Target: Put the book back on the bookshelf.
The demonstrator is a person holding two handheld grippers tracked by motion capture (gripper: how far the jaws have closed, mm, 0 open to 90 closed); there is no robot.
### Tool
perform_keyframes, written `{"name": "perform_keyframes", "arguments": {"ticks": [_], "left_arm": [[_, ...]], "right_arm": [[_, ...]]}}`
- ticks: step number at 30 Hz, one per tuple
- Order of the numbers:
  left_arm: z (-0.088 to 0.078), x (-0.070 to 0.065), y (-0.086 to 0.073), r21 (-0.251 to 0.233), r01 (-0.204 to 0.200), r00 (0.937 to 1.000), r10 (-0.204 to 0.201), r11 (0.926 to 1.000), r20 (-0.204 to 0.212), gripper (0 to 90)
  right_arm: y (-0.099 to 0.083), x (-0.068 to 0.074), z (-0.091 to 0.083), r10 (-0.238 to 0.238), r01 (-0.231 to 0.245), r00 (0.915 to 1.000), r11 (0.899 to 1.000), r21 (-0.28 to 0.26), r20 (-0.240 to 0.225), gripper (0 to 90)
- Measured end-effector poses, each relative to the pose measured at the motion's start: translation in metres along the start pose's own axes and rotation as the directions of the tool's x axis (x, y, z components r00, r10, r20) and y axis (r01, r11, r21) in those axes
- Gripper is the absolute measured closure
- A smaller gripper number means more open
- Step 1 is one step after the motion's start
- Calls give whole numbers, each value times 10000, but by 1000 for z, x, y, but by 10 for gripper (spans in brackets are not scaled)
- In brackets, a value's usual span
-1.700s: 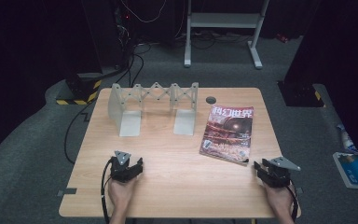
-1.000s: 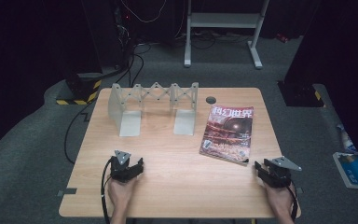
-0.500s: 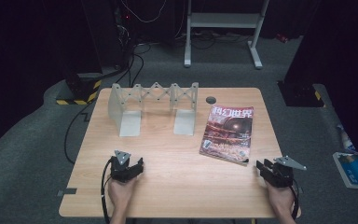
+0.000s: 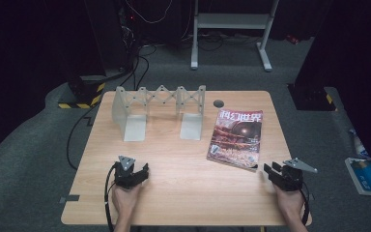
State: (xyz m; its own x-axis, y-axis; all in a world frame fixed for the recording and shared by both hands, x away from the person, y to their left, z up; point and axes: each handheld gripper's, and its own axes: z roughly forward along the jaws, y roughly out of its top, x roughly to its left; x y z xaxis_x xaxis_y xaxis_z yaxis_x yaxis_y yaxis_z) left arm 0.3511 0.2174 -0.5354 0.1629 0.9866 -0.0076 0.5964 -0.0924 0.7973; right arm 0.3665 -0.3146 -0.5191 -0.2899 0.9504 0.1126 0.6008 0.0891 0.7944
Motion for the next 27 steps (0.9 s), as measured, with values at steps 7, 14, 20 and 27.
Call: {"name": "perform_keyframes", "arguments": {"ticks": [7, 14, 20, 27], "left_arm": [[0, 0, 0, -4, 12, 10000, -12, 10000, 3, 283], [1, 1, 1, 140, 37, 9996, -34, 9999, -276, 231], [1, 1, 1, 153, 32, 9996, -27, 9999, -280, 223], [1, 1, 1, 161, 23, 9996, -19, 9999, -273, 223]], "right_arm": [[12, 6, 6, -229, 228, 9995, 9997, -7, -205, 574], [25, 6, 12, -110, 109, 9993, 9999, -19, -354, 559], [34, 6, 19, 53, -51, 9994, 10000, 59, -347, 551], [41, 2, 34, 155, -147, 9997, 9991, 386, -198, 541]]}}
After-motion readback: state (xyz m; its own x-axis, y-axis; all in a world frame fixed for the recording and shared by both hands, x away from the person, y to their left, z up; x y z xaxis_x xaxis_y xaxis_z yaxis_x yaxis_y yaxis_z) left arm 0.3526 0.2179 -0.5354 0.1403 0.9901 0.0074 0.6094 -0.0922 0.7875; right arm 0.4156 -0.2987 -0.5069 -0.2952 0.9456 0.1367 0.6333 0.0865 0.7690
